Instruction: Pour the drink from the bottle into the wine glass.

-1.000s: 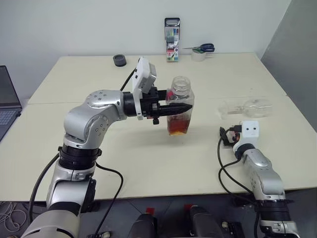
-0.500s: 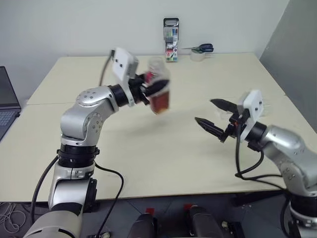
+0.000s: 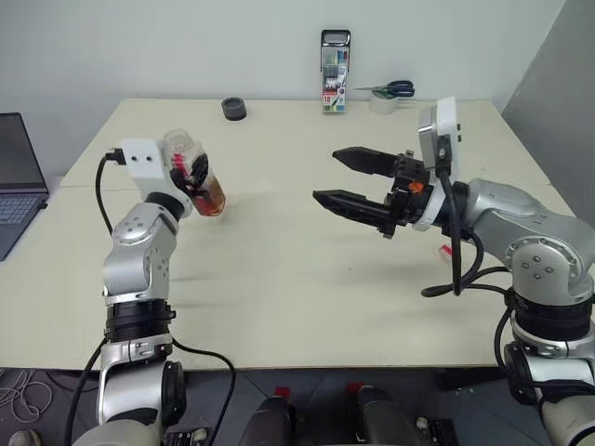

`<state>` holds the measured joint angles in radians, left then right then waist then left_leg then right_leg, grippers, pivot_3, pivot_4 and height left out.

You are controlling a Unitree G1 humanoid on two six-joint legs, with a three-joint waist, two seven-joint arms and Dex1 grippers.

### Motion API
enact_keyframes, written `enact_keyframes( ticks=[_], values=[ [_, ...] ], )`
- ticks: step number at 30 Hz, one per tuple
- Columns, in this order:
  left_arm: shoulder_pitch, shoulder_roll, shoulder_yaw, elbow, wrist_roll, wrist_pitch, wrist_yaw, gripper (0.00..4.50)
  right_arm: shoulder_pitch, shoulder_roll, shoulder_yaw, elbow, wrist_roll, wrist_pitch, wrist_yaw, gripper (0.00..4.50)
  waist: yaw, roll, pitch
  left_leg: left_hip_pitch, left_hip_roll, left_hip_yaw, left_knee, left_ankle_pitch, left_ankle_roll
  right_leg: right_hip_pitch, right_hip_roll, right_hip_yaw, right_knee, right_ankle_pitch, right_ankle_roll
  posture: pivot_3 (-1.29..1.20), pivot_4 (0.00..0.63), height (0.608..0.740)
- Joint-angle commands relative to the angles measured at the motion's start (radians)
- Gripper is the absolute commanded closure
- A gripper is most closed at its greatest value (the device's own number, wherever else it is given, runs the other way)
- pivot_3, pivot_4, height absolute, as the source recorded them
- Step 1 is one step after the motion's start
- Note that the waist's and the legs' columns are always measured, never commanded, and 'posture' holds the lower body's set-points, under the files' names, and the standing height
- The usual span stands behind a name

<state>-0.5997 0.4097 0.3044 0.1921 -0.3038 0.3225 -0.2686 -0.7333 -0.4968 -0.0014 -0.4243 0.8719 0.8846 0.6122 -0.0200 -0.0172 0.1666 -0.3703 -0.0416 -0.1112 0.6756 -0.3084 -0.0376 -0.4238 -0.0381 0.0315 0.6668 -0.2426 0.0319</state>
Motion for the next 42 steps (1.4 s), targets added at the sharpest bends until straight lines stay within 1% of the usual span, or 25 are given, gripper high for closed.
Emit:
enact_keyframes(
  ticks=[1, 9, 19, 20, 22, 25, 27, 31, 36, 40, 42],
  values=[
    [-0.015, 0.023, 0.022, 0.014, -0.004, -0.095, -0.037, 2.66, -0.01, 0.007, -0.006, -0.01, -0.012, -0.027, 0.005, 0.04, 0.0, 0.0, 0.0, 0.0, 0.0, 0.0, 0.0, 0.0, 0.0, 0.0, 0.0, 0.0, 0.0, 0.0, 0.0, 0.0, 0.15, 0.74],
    [-0.026, 0.018, 0.019, 0.16, -0.002, -0.184, -0.088, 2.66, -0.006, 0.041, -0.009, -0.023, -0.025, -0.025, -0.031, 0.04, -0.005, 0.0, 0.0, 0.0, 0.0, 0.001, 0.0, 0.0, 0.0, 0.0, 0.0, 0.0, -0.001, 0.0, 0.0, 0.0, 0.15, 0.74],
    [-0.055, 0.01, 0.005, 0.29, 0.013, -0.251, -0.098, 2.66, 0.01, 0.044, -0.018, -0.031, -0.029, -0.028, -0.061, 0.04, -0.005, 0.0, 0.0, 0.0, 0.0, 0.001, 0.0, -0.001, 0.001, 0.0, 0.0, 0.0, -0.001, 0.0, 0.0, 0.0, 0.15, 0.74],
    [-0.056, 0.01, 0.006, 0.296, 0.012, -0.252, -0.099, 1.99, 0.01, 0.046, -0.018, -0.03, -0.031, -0.03, -0.064, 0.0, -0.005, 0.0, 0.0, 0.0, 0.0, 0.001, 0.0, -0.001, 0.001, 0.0, 0.0, 0.0, -0.001, 0.0, 0.0, 0.0, 0.15, 0.74],
    [-0.056, 0.009, 0.004, 0.298, 0.015, -0.25, -0.095, 1.48, 0.013, 0.047, -0.019, -0.025, -0.036, -0.035, -0.068, 0.0, -0.006, 0.0, 0.0, 0.0, 0.0, 0.001, 0.0, -0.001, 0.001, 0.0, 0.0, 0.0, -0.001, 0.0, 0.0, 0.0, 0.15, 0.74],
    [-0.044, 0.004, 0.001, 0.289, 0.017, -0.245, -0.09, 0.54, 0.022, 0.047, -0.016, -0.024, -0.043, -0.043, -0.071, 0.0, -0.006, 0.0, 0.0, 0.0, 0.0, 0.001, 0.0, -0.001, 0.001, 0.0, 0.0, 0.0, -0.001, 0.0, 0.0, 0.0, 0.15, 0.74],
    [-0.029, 0.0, 0.002, 0.279, 0.016, -0.241, -0.086, 0.01, 0.029, 0.048, -0.013, -0.025, -0.05, -0.049, -0.076, 0.0, -0.006, 0.0, 0.0, 0.0, 0.0, 0.001, 0.0, -0.001, 0.001, 0.0, 0.0, 0.0, -0.001, 0.0, 0.001, 0.0, 0.15, 0.74],
    [0.03, -0.017, -0.004, 0.214, 0.013, -0.213, -0.067, 0.01, 0.062, 0.048, -0.014, -0.032, -0.069, -0.062, -0.084, 0.0, -0.007, 0.0, 0.0, 0.0, 0.0, 0.001, -0.001, -0.001, 0.002, 0.0, 0.0, 0.001, -0.002, 0.0, 0.0, 0.0, 0.15, 0.74],
    [0.152, -0.048, -0.008, 0.067, 0.0, -0.13, -0.023, 0.01, 0.12, 0.059, -0.016, -0.064, -0.077, -0.069, -0.115, 0.0, -0.007, 0.0, 0.0, 0.0, 0.0, 0.001, -0.001, -0.001, 0.002, 0.0, 0.0, 0.001, -0.002, 0.0, 0.001, 0.0, 0.15, 0.74],
    [0.275, -0.079, -0.008, -0.109, -0.02, -0.034, 0.017, 0.01, 0.161, 0.064, -0.022, -0.103, -0.077, -0.065, -0.151, 0.0, -0.006, 0.0, 0.0, 0.0, 0.001, 0.001, -0.001, -0.002, 0.003, 0.0, 0.0, 0.001, -0.002, 0.0, 0.001, 0.0, 0.15, 0.74],
    [0.343, -0.077, -0.01, -0.205, -0.031, 0.024, 0.019, 0.01, 0.192, 0.065, -0.037, -0.127, -0.07, -0.055, -0.18, 0.0, -0.007, 0.0, 0.0, 0.0, 0.001, 0.001, -0.001, -0.002, 0.003, 0.0, 0.0, 0.001, -0.002, 0.0, 0.001, 0.0, 0.15, 0.74]
  ],
)
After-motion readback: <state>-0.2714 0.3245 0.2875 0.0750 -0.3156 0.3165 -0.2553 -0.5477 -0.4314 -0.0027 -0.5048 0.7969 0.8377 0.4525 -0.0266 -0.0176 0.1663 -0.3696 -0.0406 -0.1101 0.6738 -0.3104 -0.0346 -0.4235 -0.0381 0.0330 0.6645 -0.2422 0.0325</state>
